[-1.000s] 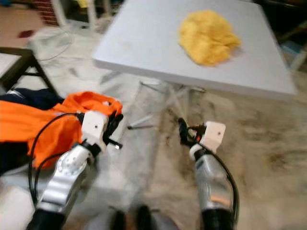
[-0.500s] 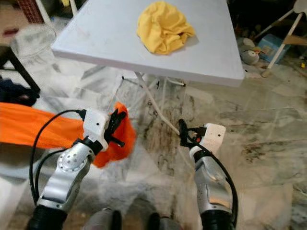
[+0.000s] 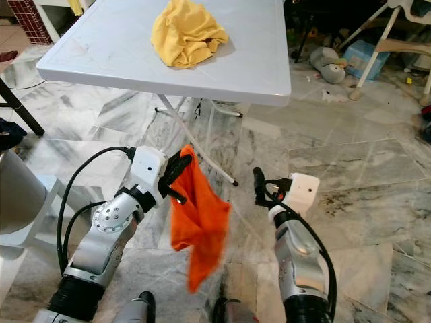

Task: Hang hanger

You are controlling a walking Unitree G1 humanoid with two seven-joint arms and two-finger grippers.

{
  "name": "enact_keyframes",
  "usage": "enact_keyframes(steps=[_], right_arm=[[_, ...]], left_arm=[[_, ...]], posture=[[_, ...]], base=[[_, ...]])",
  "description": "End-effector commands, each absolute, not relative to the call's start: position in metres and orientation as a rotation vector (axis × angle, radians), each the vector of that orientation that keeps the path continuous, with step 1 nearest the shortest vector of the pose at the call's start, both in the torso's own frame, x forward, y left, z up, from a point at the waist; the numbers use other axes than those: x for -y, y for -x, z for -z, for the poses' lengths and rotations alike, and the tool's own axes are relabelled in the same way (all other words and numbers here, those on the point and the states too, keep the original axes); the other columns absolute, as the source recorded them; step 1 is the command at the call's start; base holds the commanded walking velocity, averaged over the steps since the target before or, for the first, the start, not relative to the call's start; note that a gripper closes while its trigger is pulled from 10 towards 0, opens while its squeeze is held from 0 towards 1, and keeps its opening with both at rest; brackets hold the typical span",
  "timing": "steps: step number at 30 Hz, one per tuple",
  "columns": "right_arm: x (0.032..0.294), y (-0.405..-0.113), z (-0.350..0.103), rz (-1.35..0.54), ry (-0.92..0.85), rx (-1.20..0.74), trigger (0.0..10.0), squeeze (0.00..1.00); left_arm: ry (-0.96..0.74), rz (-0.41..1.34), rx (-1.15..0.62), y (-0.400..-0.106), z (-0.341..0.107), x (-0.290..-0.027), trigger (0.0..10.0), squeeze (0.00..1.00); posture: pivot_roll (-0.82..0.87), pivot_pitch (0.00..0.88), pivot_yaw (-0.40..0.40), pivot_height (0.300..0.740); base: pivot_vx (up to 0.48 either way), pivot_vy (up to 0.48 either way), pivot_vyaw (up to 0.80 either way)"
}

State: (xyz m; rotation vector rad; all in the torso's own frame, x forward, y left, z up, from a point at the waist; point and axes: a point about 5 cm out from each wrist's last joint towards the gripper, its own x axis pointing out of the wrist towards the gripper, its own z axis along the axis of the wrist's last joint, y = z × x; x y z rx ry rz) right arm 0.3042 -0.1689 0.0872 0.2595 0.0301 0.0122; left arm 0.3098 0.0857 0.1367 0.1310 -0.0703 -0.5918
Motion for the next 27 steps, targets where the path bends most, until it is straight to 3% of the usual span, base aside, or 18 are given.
enact_keyframes(steps=[1, 7, 27], right_arm=[[0.173, -0.302, -0.088, -0.004, -0.254, -0.030, 10.0, 0.00], [0.177, -0.300, -0.084, 0.029, -0.273, -0.052, 10.0, 0.00], [0.171, -0.301, -0.083, 0.016, -0.261, -0.057, 10.0, 0.00]], left_arm=[[-0.138, 0.577, 0.039, -0.311, -0.131, -0.092, 10.0, 0.00], [-0.111, 0.543, -0.008, -0.311, -0.118, -0.104, 10.0, 0.00], [-0.129, 0.562, -0.019, -0.312, -0.114, -0.110, 10.0, 0.00]], posture=[[0.06, 0.204, -0.044, 0.740], [0.06, 0.208, -0.049, 0.740], [0.07, 0.216, -0.036, 0.740]], base=[[0.000, 0.000, 0.00], [0.000, 0.155, -0.36], [0.000, 0.460, -0.80]])
